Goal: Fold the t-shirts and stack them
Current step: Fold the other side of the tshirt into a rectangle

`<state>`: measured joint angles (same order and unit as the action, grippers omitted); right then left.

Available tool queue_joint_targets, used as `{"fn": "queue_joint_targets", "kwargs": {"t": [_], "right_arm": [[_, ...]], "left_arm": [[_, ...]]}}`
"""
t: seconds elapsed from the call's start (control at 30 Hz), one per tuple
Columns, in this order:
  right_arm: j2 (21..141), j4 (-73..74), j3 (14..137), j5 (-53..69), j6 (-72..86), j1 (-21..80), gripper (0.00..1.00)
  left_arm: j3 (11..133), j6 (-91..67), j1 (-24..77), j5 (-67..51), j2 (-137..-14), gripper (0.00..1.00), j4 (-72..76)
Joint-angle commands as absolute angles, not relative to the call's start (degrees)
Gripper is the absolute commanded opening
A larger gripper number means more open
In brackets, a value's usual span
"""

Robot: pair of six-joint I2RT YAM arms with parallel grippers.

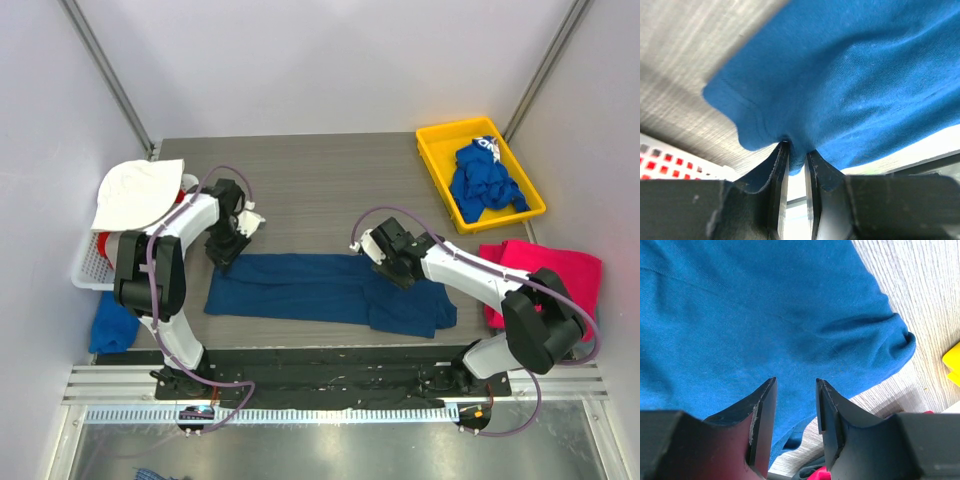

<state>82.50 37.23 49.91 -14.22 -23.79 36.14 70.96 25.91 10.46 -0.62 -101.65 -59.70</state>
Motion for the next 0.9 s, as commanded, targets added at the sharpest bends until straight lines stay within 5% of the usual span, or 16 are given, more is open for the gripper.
{"fn": "queue_joint_targets", "kwargs": {"t": [0.0,0.87], "right_arm": [[82.27,37.26,49.57,-13.89,-23.9,35.86,0.43],[83.76,36.91,48.96,-13.89,-24.17,35.95,0.41]], "left_arm": [[74.18,25.84,10.11,-0.53,-102.39,0.22,-61.87],[89.12,25.4,9.84,0.53,-101.25,0.18,-68.64]]}}
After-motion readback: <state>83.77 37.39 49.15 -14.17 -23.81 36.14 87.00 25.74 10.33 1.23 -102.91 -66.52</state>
